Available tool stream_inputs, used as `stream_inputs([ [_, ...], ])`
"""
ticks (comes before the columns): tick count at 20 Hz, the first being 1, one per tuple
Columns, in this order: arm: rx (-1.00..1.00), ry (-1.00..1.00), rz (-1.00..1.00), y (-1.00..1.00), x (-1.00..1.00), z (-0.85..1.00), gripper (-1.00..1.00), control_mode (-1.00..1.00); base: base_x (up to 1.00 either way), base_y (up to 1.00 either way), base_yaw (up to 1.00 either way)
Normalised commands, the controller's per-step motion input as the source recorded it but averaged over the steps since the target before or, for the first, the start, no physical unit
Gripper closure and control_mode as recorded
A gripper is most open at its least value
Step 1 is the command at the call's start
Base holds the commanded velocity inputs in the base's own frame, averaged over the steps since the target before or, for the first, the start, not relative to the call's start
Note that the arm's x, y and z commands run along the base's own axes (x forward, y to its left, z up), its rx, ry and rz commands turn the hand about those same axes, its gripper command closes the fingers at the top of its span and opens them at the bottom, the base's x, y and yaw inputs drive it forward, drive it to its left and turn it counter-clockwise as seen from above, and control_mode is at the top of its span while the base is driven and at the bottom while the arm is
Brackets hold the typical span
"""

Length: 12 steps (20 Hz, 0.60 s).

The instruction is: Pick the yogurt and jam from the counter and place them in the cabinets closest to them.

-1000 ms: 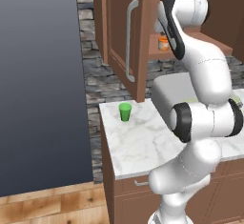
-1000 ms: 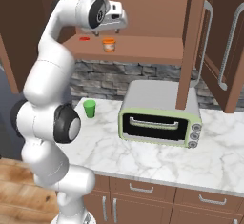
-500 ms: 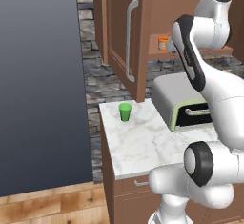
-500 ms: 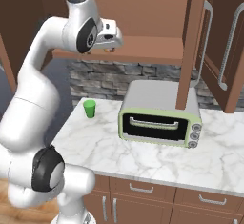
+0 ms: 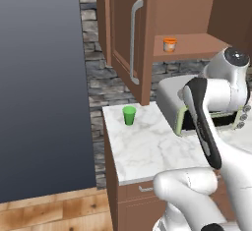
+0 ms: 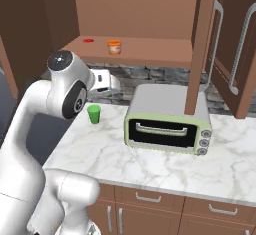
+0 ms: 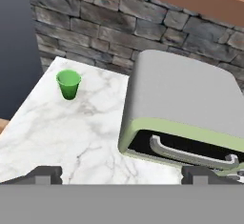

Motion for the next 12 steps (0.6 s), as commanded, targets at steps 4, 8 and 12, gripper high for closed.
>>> stream_inputs([
  [4, -0.02, -0.07, 0.0, -0.12, -1.0, -0.94, -1.0, -1.0, 0.0, 0.0, 0.0],
  [8, 0.02, -0.22, 0.0, -0.11, -1.0, -0.22, -1.0, -1.0, 0.0, 0.0, 0.0],
  [12, 0.06, -0.36, 0.0, -0.08, -0.99, 0.0, -1.0, -1.0, 0.0, 0.0, 0.0],
])
